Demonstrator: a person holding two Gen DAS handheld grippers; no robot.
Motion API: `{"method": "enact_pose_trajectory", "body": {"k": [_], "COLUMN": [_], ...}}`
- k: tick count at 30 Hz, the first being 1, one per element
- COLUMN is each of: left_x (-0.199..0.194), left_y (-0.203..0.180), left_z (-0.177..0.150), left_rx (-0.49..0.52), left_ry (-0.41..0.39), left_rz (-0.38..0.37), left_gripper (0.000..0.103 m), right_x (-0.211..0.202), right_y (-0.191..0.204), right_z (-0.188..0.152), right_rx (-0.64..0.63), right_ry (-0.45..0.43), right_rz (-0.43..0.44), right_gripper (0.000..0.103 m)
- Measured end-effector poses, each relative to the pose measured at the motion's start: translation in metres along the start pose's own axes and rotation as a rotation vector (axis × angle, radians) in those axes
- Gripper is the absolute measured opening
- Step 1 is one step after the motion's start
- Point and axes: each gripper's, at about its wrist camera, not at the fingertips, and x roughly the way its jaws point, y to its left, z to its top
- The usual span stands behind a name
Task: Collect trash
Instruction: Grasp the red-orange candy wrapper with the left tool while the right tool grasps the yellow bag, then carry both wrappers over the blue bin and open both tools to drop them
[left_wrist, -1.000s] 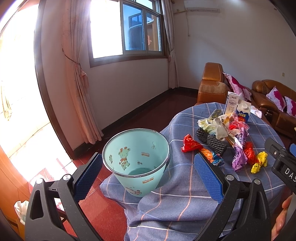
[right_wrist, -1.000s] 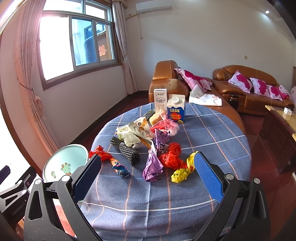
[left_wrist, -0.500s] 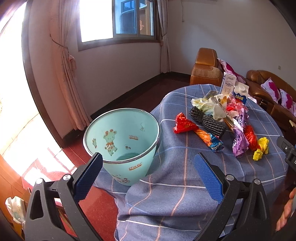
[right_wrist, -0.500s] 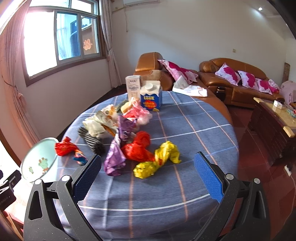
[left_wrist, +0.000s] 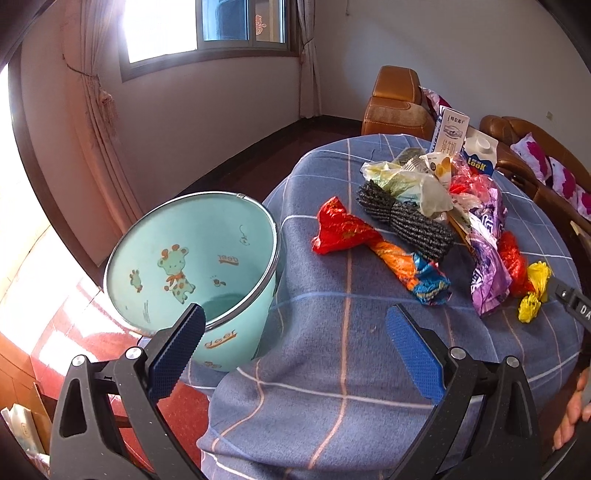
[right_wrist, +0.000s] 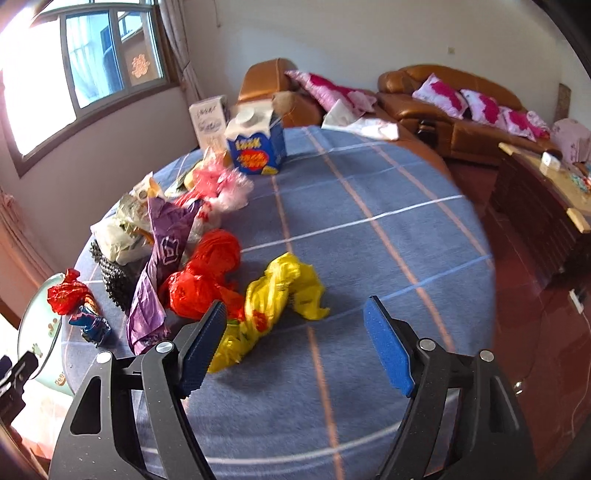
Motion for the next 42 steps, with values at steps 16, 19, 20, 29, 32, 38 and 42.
{"method": "enact_pose_trajectory", "body": {"k": [16, 19, 20, 29, 32, 38, 42], "left_x": [0.069, 0.072, 0.073, 0.066, 0.057, 0.031, 0.012], "left_y": [-0.057, -0.061, -0.063, -0.056, -0.046, -0.026, -0.005], "left_z": [0.038, 0.033, 0.032, 0.027, 0.026, 0.025, 0.026], "left_rx": [-0.029, -0.022, -0.017, -0.039, -0.046, -0.042, -0.050], "left_ry": [0.119, 0.127, 0.125, 0.091, 0.077, 0.018, -0.008], "left_rz": [-0.085, -0.120, -0.137, -0.253, -0.267, -0.267, -0.247], "left_gripper": [0.083, 0.070, 0.065, 0.021, 0.019, 0.019, 0.019], "right_x": [0.033, 0.019, 0.014, -0.020, -0.025, -0.035, -0.041], "right_y": [0.006, 0.000, -0.002, -0.005, 0.002, 0.028, 0.053], "right_z": [0.007, 0.013, 0.015, 0.021, 0.021, 0.022, 0.020], "right_rx": [-0.003, 0.009, 0.015, -0.002, -0.015, -0.073, -0.137], "right_ry": [0.084, 0.023, 0.002, -0.144, -0.155, -0.178, -0.185], "right_rz": [0.105, 0.095, 0.091, 0.042, 0.051, 0.081, 0.125], "right_gripper": [0.023, 0.023, 0.023, 0.023, 0.023, 0.023, 0.023]}}
